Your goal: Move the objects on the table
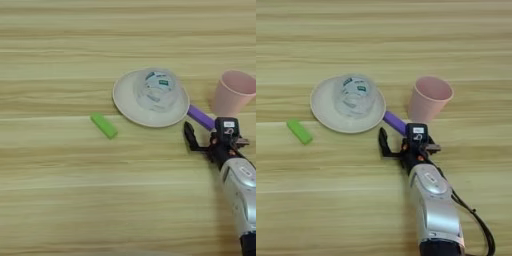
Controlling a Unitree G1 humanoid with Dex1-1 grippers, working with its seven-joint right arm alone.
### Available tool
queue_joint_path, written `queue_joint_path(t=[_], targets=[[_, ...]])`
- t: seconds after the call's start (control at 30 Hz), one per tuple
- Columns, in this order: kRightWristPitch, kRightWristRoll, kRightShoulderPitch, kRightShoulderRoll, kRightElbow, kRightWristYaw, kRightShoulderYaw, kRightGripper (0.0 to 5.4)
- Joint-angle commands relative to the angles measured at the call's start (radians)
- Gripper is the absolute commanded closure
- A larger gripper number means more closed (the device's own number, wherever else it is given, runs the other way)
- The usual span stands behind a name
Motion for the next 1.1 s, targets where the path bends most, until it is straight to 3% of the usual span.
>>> queue_joint_path(t=[0.03, 0.33, 1.1], targets=[[-0.032, 0.003, -0.063, -0.038, 0.065, 0.001, -0.011, 0.08], [-0.069, 0.008, -0.067, -0.047, 0.115, 0.031, 0.015, 0.08], [-0.048, 0.0, -0.002, -0.047, -0.004, 0.066, 0.089, 2.65]])
